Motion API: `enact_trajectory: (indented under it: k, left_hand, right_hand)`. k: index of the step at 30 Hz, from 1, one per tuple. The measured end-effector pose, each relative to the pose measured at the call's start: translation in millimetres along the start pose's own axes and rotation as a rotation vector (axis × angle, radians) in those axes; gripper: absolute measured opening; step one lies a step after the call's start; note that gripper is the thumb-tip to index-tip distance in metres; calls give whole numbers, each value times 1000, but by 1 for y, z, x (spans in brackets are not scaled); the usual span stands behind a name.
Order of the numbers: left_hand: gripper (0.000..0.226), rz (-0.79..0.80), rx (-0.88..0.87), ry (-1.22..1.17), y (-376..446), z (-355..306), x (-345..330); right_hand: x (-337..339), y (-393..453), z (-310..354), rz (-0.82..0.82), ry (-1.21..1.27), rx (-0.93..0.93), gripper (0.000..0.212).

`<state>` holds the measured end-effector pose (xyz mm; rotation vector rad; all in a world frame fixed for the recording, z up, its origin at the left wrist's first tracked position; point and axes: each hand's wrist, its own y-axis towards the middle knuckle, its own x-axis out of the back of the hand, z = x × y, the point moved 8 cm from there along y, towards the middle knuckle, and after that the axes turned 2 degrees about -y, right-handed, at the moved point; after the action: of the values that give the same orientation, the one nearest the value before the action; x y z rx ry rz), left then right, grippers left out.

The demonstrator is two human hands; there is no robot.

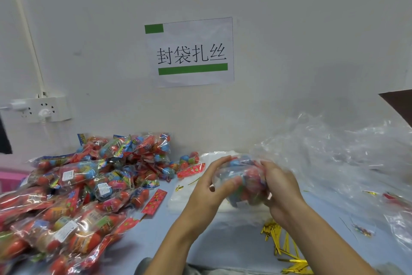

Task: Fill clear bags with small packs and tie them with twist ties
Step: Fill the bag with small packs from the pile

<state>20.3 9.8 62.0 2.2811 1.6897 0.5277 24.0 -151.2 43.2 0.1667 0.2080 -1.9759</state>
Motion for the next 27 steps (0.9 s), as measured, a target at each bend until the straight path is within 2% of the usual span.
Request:
enact_trajectory:
  k: [3,6,8,11,16,17,19,21,25,27]
  left_hand:
    - [62,-86,162,-31,0,15,7]
    - [64,-90,366,-114,-3,34,7]
    - [75,-40,438,-161,-4,41,3]
    - [86,9,497,-197,-5,46,2]
    - [91,39,553,-218,-7,49,1]
    - [92,36,561,-224,-7,50,1]
    - [94,23,577,-219,-7,54,3]
    - [95,6,589,-198,-7,56,5]
    - [83,-137,616,-106,-10,60,13]
    - [69,-225,588,60,-7,58,21]
  right_hand:
    - [1,-2,13,-22,-153,155,23]
    - [-5,-9,20,45,-262,244,50]
    - [-9,-12,20,112,-343,243,60]
    - [-11,-18,20,197,-425,250,47]
    - [-16,-23,20,317,-497,259,30]
    - [-15,-23,19,328,-526,259,30]
    - [-15,-23,17,339,-575,243,45]
    - [-17,-20,13,369,-585,248,48]
    - [-26,-16,8,414,-456,227,37]
    - [-31,-13,1,424,-438,190,38]
